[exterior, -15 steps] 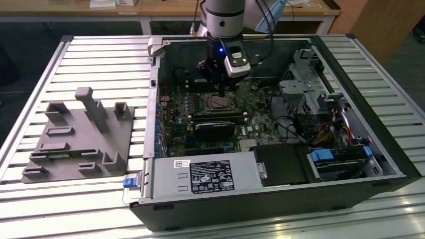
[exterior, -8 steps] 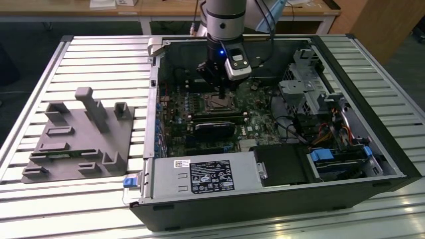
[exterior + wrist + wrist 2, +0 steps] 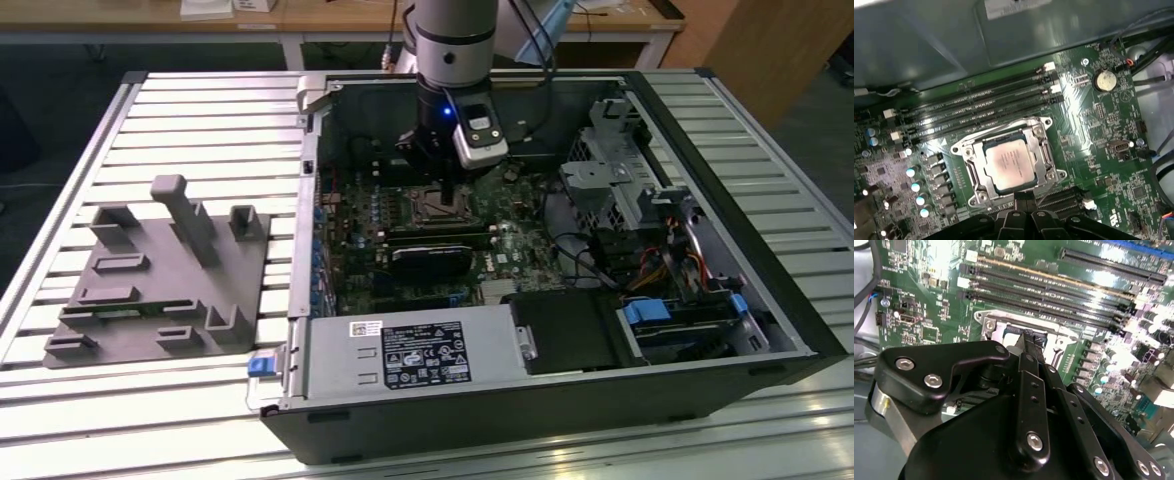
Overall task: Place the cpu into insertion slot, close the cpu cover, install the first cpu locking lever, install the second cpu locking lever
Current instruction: 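Install the second cpu locking lever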
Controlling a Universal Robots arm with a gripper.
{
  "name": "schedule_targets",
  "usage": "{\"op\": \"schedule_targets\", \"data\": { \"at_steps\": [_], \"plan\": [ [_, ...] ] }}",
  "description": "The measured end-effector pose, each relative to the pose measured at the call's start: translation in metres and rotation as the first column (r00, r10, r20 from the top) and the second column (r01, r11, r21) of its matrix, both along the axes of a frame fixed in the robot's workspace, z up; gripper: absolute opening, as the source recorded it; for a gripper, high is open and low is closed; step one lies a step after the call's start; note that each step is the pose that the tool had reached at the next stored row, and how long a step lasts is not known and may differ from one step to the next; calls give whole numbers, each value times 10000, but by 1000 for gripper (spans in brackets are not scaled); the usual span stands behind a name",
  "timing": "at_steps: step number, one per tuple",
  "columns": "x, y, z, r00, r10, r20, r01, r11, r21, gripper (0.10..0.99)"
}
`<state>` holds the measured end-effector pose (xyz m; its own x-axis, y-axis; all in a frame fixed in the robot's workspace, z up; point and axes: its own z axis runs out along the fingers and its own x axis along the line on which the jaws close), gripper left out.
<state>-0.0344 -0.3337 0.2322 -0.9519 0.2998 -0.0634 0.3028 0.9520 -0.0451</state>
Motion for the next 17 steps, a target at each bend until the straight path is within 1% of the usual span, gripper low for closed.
{"op": "schedule_targets", "data": {
  "at_steps": [17],
  "plan": [
    [0,-180,0,10000,0,-1,0,10000,-1,106]
  ]
}}
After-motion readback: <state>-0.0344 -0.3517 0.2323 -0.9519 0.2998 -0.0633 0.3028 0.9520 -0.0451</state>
